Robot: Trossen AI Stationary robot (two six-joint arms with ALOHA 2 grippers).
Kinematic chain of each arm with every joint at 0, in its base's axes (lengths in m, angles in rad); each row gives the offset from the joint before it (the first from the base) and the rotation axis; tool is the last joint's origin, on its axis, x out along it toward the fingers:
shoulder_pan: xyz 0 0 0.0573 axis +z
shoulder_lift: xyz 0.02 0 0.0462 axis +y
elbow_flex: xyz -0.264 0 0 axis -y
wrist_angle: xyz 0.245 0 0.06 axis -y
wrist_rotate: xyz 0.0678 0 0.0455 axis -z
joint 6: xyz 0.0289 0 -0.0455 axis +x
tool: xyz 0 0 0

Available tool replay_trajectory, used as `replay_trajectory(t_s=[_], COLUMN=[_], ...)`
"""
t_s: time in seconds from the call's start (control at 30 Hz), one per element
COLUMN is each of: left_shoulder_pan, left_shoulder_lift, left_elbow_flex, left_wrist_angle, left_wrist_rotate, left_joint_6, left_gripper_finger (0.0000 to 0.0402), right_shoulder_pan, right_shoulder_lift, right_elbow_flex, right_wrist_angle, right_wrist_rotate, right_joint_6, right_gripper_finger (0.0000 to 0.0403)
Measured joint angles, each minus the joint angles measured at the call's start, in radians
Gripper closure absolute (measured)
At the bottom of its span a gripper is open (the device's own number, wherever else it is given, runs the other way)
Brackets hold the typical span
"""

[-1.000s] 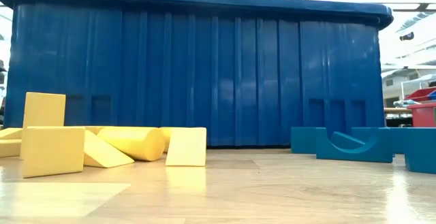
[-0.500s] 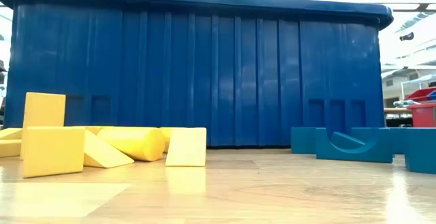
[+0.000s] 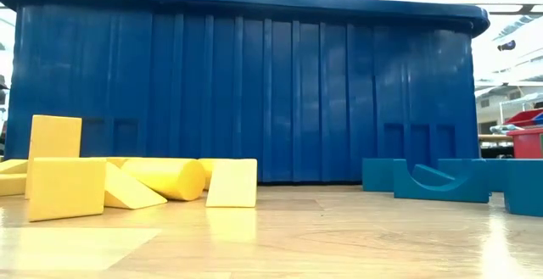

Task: Sort blocks
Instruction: Remove the blue block from the blue bin

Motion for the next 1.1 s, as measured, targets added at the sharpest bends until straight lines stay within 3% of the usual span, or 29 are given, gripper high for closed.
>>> replay_trajectory(t_s=[0.37,0.87,0.97,1.1], left_shoulder_pan=[0.0,0.0,0.0,0.0], left_shoulder_lift=[0.0,0.0,0.0,0.0], left_elbow_flex=[0.0,0.0,0.0,0.0], left_wrist_angle=[0.01,0.009,0.009,0.008], left_wrist_rotate=[0.0,0.0,0.0,0.0], left_joint_6=[-0.004,-0.005,-0.005,-0.004], left_gripper_finger=[0.0183,0.0183,0.0183,0.0183], right_shoulder_pan=[0.022,-0.021,-0.029,-0.021], right_shoulder_lift=[0.16,0.162,0.161,0.14], right_elbow_flex=[-0.16,-0.102,-0.077,0.016], right_wrist_angle=[0.022,-0.111,-0.115,-0.123], right_wrist_rotate=[-0.01,-0.041,-0.142,-0.391], right_joint_6=[0.097,0.078,0.006,-0.049], right_gripper_finger=[0.0271,0.0189,0.0175,0.0165])
